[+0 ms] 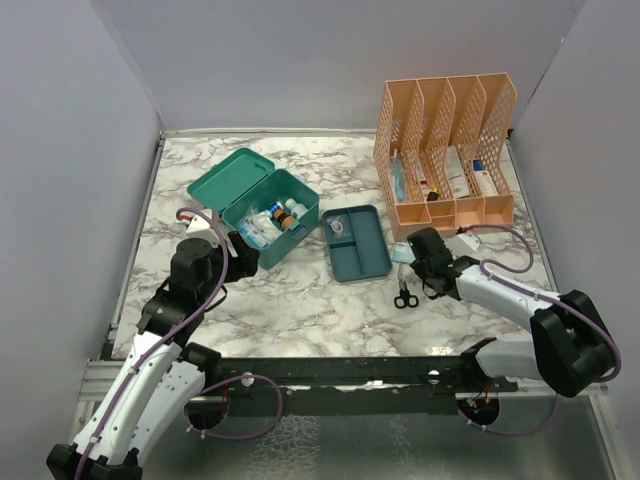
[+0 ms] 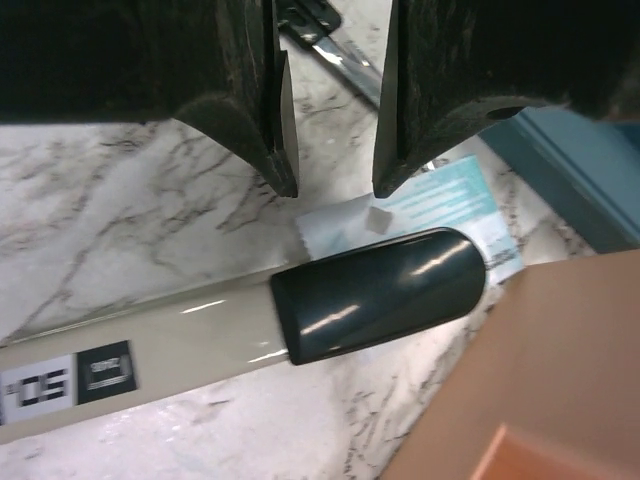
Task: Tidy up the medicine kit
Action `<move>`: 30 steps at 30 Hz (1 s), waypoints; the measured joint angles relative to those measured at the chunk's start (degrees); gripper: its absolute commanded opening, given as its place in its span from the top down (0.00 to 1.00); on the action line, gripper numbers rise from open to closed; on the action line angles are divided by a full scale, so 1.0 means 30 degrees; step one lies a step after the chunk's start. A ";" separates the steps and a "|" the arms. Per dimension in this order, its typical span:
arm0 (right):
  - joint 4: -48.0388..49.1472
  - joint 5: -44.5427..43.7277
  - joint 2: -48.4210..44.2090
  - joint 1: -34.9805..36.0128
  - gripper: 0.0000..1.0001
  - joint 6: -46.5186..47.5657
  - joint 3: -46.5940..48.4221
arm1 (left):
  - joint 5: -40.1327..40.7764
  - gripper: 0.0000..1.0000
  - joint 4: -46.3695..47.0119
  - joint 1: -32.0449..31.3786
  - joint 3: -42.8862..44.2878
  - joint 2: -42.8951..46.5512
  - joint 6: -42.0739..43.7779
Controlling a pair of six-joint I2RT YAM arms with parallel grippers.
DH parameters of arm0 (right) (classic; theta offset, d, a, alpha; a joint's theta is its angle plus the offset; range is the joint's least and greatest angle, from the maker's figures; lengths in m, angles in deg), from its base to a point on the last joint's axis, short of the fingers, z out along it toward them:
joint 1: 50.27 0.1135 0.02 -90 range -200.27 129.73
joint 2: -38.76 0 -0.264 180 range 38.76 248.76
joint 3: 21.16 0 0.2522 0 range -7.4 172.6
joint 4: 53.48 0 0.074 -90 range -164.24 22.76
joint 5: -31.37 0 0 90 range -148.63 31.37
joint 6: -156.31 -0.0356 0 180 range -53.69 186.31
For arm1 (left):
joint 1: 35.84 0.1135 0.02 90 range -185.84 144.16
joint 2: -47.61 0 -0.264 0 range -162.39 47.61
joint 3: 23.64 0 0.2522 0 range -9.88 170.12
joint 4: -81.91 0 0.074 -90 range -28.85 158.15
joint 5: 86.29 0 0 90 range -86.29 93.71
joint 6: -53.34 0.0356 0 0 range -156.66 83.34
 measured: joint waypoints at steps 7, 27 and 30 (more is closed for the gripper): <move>0.2178 0.1239 0.0306 -0.0211 0.48 -0.1588 -0.0277 | 0.0087 0.30 0.0000 0.0000 0.0000 0.0073 -0.0007; 0.3694 0.0969 0.3191 -0.0364 0.78 -0.7293 0.0597 | 0.0219 0.30 0.0000 0.0000 -0.0007 0.0044 -0.0007; 0.3628 0.0933 0.3279 -0.0364 0.88 -0.7635 0.0532 | 0.0248 0.30 0.0000 0.0007 -0.0007 0.0022 -0.0007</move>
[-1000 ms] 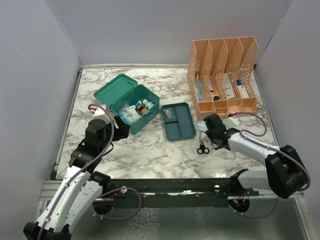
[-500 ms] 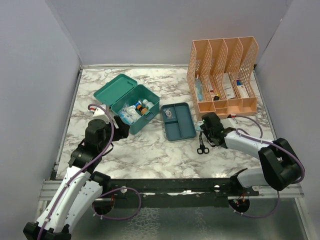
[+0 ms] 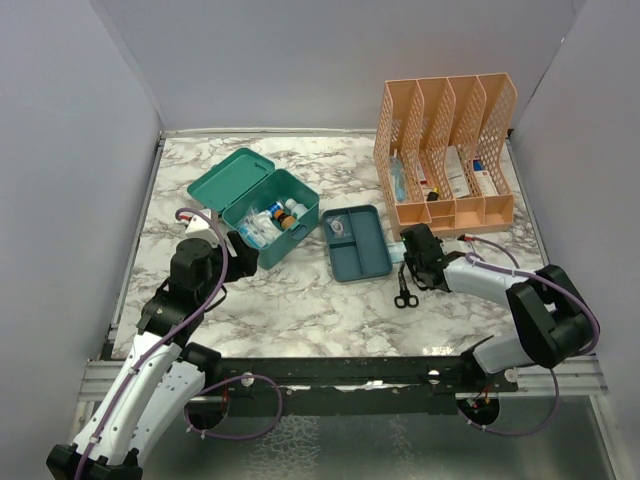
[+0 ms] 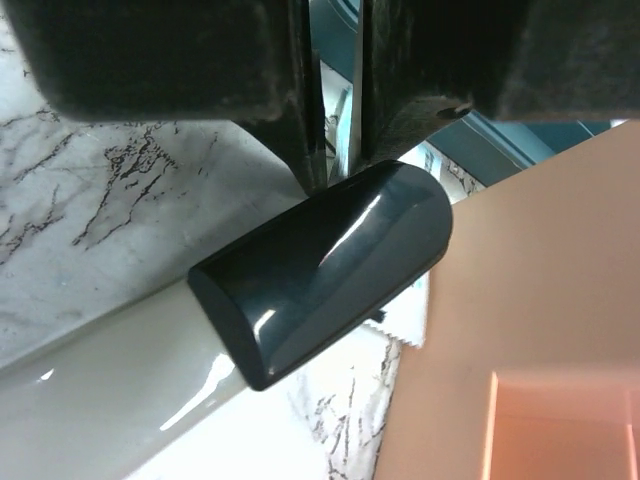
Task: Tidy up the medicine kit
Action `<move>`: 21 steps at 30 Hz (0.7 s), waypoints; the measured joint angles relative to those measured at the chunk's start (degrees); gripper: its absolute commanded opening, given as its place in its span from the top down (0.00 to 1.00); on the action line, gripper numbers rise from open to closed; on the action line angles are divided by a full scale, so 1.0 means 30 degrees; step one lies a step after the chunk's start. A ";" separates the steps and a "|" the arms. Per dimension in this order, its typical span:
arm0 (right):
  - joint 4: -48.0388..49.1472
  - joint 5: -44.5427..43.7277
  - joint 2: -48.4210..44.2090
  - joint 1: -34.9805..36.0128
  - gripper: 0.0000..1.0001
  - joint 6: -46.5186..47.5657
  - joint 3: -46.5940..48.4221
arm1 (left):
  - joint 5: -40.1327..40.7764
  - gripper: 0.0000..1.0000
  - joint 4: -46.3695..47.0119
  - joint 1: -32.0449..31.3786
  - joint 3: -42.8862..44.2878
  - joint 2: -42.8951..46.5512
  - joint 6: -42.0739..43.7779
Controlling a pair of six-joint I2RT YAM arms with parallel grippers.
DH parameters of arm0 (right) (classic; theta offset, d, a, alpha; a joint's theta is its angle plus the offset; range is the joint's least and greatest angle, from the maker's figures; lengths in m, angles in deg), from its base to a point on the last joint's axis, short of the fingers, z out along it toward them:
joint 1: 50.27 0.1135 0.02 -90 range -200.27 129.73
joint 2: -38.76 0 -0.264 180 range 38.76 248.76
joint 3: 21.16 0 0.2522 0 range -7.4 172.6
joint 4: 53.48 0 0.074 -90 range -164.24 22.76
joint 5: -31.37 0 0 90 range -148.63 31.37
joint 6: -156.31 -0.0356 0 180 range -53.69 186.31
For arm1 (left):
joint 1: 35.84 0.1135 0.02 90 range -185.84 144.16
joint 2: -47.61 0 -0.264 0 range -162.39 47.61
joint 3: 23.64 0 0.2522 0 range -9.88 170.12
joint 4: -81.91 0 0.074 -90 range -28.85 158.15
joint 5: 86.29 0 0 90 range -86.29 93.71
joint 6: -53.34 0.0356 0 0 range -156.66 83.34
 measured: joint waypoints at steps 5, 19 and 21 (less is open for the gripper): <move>0.0102 -0.0007 0.0036 0.0000 0.99 -0.0044 -0.0197 | 0.0051 0.30 0.0000 0.0000 0.0000 -0.0036 0.0000; -0.0787 0.0226 -0.4685 0.0000 0.99 0.4073 -0.0911 | 0.0066 0.30 0.0000 0.0000 0.0000 -0.0051 0.0000; -0.0809 0.0357 -0.5712 0.0000 0.99 0.5166 -0.0918 | 0.0066 0.30 0.0007 0.0000 0.0000 -0.0051 0.0000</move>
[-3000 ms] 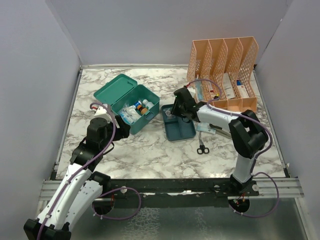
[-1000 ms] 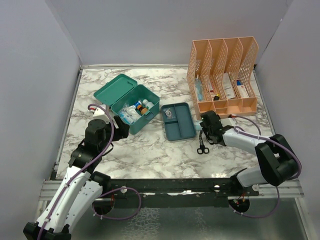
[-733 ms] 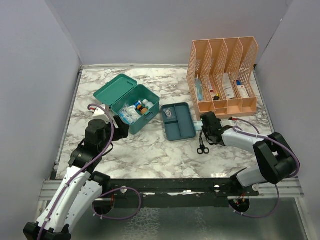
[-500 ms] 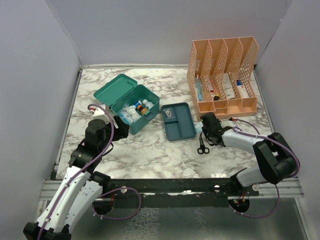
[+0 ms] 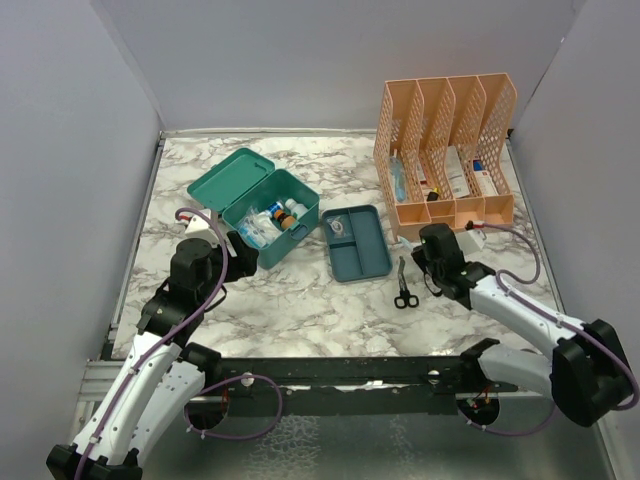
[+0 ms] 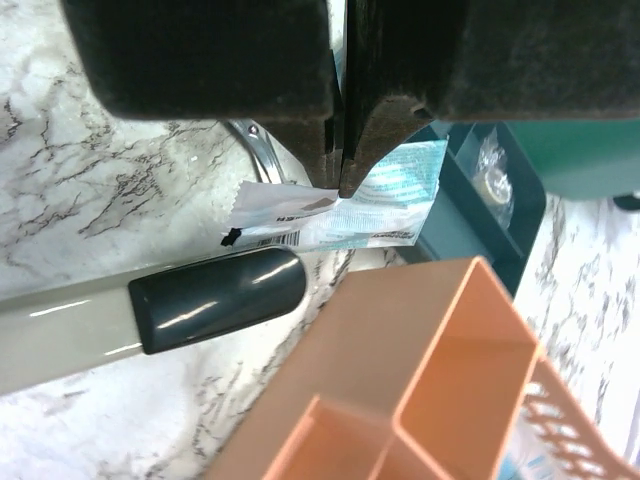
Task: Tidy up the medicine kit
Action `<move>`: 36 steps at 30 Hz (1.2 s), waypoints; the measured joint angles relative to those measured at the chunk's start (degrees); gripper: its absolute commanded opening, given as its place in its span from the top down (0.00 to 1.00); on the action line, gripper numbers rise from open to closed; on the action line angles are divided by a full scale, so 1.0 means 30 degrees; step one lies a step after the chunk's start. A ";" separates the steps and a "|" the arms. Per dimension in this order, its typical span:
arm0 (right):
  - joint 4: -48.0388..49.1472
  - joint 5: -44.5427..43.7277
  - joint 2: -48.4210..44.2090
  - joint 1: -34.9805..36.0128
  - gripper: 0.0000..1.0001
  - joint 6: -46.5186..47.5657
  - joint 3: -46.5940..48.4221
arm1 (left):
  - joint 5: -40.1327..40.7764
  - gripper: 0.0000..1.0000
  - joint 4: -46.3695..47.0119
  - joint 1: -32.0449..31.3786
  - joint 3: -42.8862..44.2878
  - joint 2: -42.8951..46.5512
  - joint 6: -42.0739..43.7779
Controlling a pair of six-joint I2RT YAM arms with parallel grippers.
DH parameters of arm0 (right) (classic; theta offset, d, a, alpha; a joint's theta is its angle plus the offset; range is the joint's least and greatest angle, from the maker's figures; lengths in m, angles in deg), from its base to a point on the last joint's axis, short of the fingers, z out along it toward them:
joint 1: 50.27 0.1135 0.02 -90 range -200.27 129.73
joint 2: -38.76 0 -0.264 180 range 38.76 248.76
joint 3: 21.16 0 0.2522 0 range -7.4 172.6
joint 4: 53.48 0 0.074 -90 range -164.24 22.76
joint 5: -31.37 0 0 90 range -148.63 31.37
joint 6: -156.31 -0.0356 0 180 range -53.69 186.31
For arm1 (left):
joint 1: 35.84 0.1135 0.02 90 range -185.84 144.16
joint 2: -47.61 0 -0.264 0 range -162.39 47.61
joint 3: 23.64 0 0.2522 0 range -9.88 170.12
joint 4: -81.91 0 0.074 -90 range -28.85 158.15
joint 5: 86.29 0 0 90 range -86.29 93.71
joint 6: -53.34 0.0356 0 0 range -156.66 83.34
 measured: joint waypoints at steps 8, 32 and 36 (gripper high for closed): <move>0.0313 0.1967 -0.2630 0.0000 0.99 0.5399 -0.0029 | 0.0022 0.30 -0.0007 -0.0007 0.0000 0.0000 0.0000; 0.2616 1.6531 0.3308 -0.0036 0.99 1.7813 0.4772 | 0.0022 0.30 -0.0007 0.0000 -0.0036 0.0109 -0.0022; 0.2441 1.7114 0.4233 0.0044 0.99 1.8513 0.5588 | 0.0022 0.30 -0.0007 0.0000 -0.0036 0.0117 -0.0051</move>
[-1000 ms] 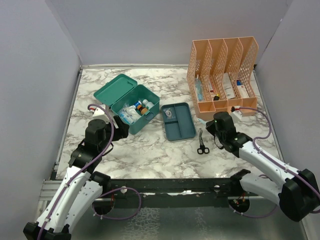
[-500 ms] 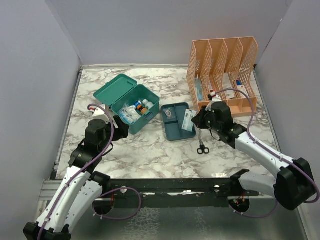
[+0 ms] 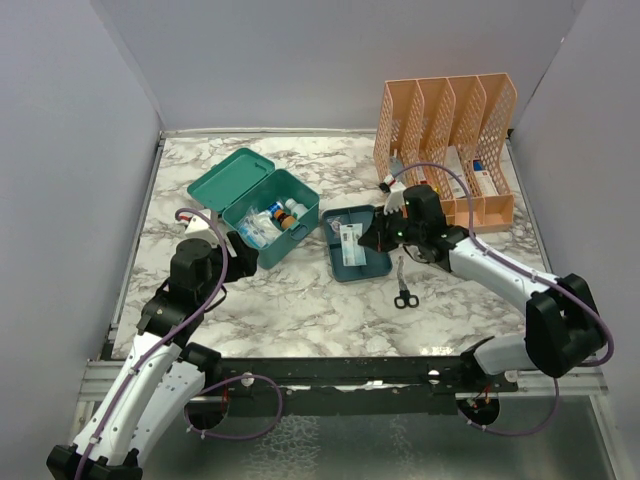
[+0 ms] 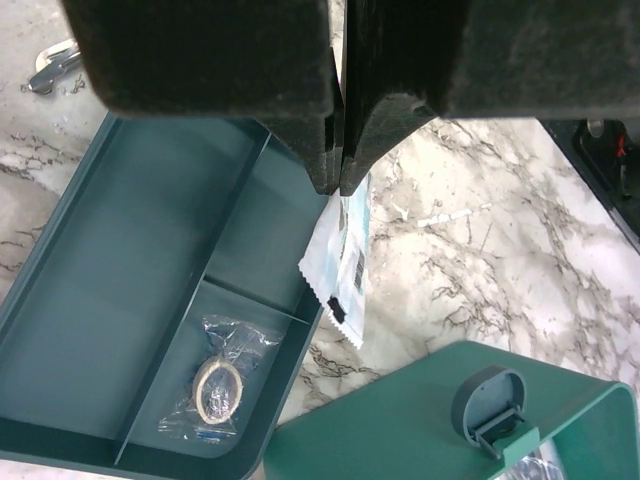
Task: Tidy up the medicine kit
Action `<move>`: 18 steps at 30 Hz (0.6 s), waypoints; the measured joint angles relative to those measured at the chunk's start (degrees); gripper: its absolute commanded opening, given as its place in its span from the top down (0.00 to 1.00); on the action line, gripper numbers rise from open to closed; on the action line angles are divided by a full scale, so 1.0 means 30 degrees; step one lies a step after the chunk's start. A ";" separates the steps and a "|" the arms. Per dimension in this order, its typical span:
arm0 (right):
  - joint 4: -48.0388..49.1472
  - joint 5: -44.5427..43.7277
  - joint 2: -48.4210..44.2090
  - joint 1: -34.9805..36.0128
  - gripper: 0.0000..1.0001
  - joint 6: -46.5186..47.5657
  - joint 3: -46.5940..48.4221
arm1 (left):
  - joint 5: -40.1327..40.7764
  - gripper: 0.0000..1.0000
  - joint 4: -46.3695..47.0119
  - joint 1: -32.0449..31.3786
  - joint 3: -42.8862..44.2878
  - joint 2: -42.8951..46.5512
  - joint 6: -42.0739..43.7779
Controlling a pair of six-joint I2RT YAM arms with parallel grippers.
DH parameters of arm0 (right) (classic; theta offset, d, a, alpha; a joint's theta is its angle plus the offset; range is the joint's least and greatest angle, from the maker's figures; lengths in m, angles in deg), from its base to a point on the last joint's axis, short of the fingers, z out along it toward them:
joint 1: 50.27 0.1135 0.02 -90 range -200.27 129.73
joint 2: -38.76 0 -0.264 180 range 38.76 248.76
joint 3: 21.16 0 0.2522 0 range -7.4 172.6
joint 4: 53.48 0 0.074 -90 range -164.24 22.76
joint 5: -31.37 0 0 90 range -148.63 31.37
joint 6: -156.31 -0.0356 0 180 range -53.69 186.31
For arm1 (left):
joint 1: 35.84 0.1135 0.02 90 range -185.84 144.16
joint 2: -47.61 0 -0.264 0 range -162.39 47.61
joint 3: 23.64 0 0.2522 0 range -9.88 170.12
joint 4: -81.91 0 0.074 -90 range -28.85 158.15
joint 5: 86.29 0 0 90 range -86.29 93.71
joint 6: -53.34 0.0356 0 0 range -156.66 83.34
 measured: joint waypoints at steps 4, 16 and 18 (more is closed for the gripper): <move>-0.0117 -0.0007 0.0838 0.0160 0.99 0.0415 0.0393 | 0.0000 0.30 0.0000 -0.0007 0.0000 0.0000 -0.0022; -0.0838 -0.0539 0.4124 0.0605 0.99 0.0561 0.1180 | 0.0007 0.30 0.0007 0.0000 -0.0029 0.0000 -0.0022; -0.0823 -0.0699 0.4583 0.0707 0.99 0.0539 0.1195 | 0.0007 0.30 0.0000 0.0000 -0.0029 0.0000 -0.0022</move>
